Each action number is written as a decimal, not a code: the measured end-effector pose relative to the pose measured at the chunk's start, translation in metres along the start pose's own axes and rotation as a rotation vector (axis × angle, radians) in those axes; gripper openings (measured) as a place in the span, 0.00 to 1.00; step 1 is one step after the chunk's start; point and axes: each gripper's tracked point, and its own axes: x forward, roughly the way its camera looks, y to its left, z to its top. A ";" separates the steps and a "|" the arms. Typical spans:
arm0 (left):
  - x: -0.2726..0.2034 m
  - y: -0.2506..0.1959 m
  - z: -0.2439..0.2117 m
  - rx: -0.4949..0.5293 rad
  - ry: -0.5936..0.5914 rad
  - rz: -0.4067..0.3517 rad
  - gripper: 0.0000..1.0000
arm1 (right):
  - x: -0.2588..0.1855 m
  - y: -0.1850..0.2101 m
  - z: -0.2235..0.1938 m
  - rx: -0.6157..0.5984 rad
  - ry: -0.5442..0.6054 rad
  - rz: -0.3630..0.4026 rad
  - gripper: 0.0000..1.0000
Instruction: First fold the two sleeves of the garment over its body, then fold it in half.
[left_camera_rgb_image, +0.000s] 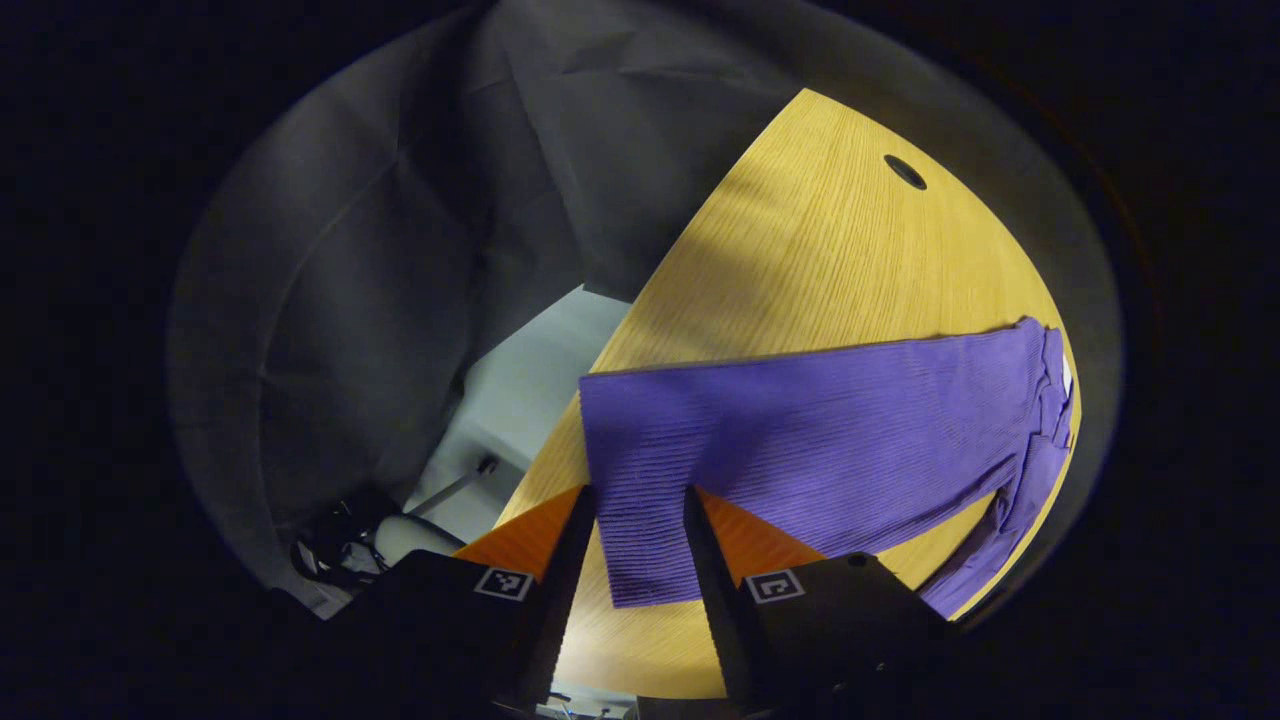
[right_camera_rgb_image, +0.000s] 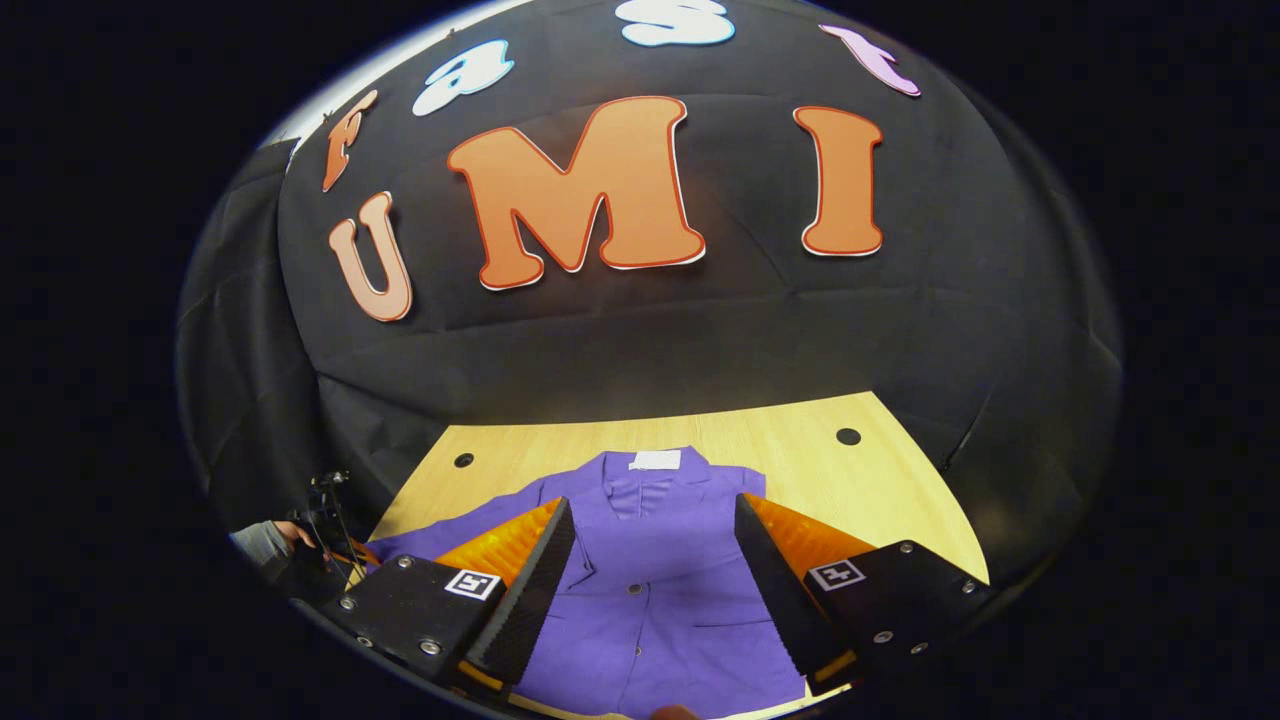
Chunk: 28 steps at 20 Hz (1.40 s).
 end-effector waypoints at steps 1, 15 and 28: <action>0.002 -0.005 0.000 -0.009 -0.001 -0.008 0.59 | 0.001 0.001 0.002 -0.001 -0.005 0.009 0.96; -0.059 -0.078 0.010 0.085 -0.165 -0.099 0.04 | -0.029 -0.048 0.013 -0.069 -0.042 0.018 0.96; -0.173 -0.263 0.005 0.296 -0.292 -0.236 0.03 | -0.057 -0.095 0.010 0.010 -0.089 0.052 0.96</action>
